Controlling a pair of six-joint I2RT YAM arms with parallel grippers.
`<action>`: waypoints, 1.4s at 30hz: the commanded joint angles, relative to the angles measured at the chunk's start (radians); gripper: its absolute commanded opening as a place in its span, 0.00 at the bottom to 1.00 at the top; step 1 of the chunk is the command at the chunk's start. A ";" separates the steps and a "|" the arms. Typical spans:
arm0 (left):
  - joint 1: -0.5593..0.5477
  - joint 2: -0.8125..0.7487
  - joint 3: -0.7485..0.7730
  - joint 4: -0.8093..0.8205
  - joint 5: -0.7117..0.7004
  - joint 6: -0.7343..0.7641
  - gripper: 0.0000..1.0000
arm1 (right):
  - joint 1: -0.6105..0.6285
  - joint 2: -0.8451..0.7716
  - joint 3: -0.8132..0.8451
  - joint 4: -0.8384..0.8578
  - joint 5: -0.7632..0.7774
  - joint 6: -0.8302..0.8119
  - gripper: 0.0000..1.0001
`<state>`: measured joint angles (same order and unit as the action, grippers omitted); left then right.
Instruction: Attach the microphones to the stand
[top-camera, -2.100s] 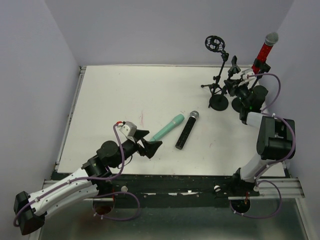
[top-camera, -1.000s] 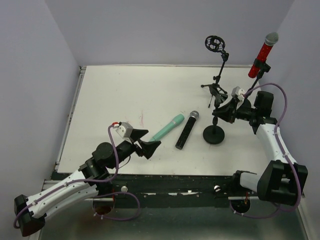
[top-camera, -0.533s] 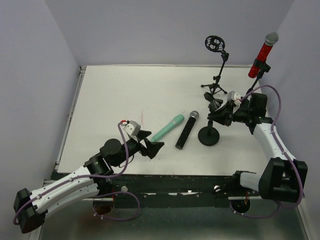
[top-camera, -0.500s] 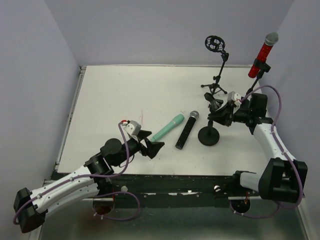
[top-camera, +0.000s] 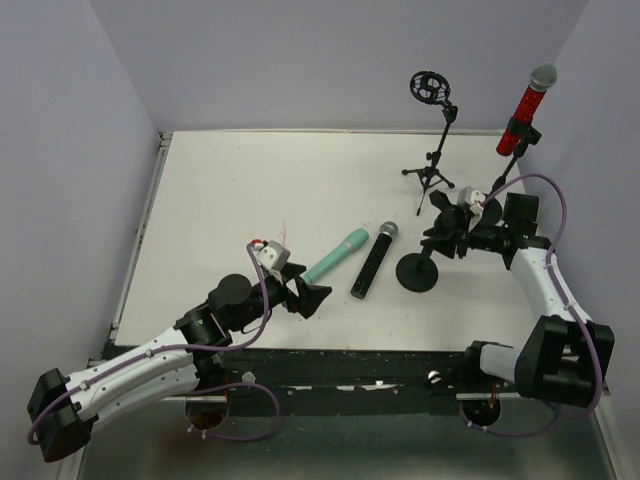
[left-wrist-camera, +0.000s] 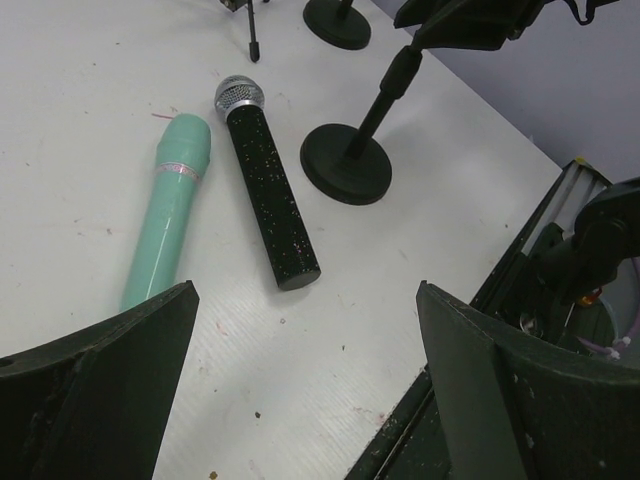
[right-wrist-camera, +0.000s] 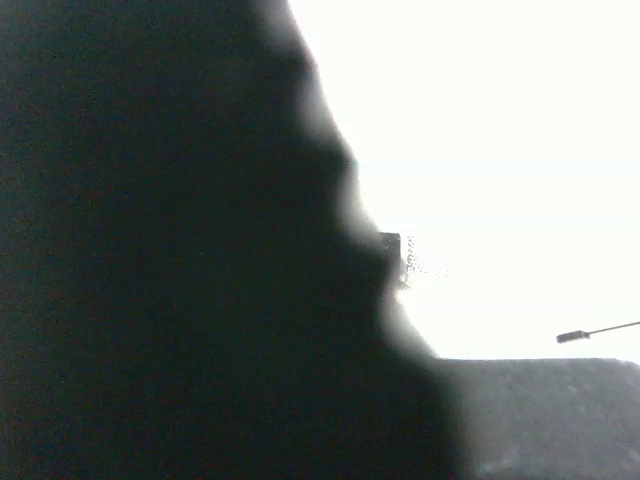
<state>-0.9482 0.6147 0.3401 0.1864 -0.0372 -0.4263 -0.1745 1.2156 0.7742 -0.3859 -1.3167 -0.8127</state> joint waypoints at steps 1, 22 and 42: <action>0.006 0.032 0.020 0.027 0.036 0.014 0.98 | -0.025 0.009 0.008 -0.082 0.054 -0.011 0.39; 0.195 0.546 0.338 -0.181 0.280 0.052 0.98 | -0.201 -0.097 0.160 -0.463 0.313 -0.050 0.90; 0.195 1.145 0.922 -0.792 0.137 0.345 0.87 | -0.200 -0.169 0.076 -0.306 0.280 0.257 0.92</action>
<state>-0.7544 1.7012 1.2022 -0.4873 0.1486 -0.1017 -0.3687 1.0447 0.8589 -0.7136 -1.0550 -0.5797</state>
